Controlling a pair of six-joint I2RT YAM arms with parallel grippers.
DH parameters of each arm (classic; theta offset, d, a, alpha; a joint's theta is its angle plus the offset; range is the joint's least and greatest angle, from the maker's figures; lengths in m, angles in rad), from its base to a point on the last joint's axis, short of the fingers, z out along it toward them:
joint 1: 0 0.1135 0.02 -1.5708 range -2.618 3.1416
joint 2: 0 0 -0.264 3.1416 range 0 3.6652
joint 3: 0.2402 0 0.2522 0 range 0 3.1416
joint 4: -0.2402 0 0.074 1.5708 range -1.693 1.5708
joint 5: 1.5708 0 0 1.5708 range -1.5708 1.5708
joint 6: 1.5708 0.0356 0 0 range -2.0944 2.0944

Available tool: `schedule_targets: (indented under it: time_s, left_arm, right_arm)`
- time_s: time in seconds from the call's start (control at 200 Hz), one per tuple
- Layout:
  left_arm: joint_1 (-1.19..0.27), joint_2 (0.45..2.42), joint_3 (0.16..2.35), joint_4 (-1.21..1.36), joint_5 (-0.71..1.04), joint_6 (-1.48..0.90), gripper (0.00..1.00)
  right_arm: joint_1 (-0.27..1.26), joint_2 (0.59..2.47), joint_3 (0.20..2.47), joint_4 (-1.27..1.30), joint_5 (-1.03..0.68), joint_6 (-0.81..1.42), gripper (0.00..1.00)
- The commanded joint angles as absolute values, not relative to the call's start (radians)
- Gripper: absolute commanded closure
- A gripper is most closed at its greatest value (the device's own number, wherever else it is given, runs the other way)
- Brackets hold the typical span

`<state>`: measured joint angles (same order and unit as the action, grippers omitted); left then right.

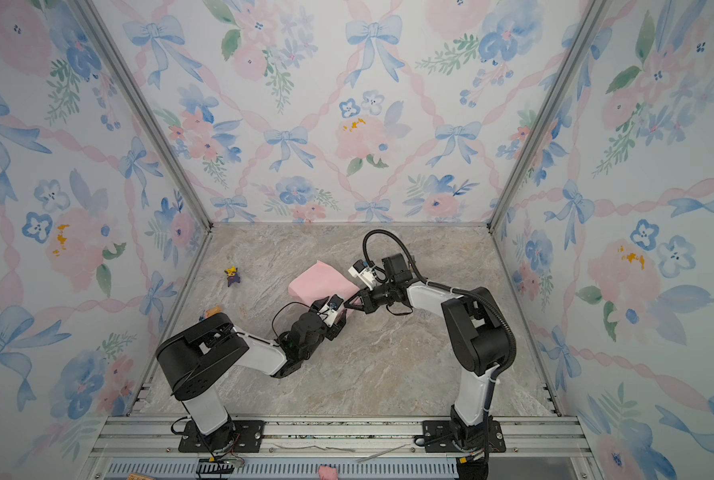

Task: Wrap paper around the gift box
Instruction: 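Move the right gripper to the box end beside the left gripper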

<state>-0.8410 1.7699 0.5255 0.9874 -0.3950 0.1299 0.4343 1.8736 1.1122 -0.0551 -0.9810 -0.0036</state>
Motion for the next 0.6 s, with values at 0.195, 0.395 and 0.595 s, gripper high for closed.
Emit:
schedule_targets:
  time_s: [0.195,0.395,0.595]
  left_arm:
    - [-0.818,1.839,0.462,0.721,-0.379,0.081,0.31]
    - [-0.818,1.840,0.463,0.721,-0.379,0.081,0.31]
    - [-0.818,1.839,0.460,0.724,-0.380,0.081,0.31]
  right_arm:
    - [0.445,1.940,1.182,-0.165,-0.986,-0.030,1.00]
    - [0.445,1.960,1.200,-0.186,-0.962,-0.011,1.00]
    - [0.441,1.974,1.207,-0.160,-0.943,0.041,0.97]
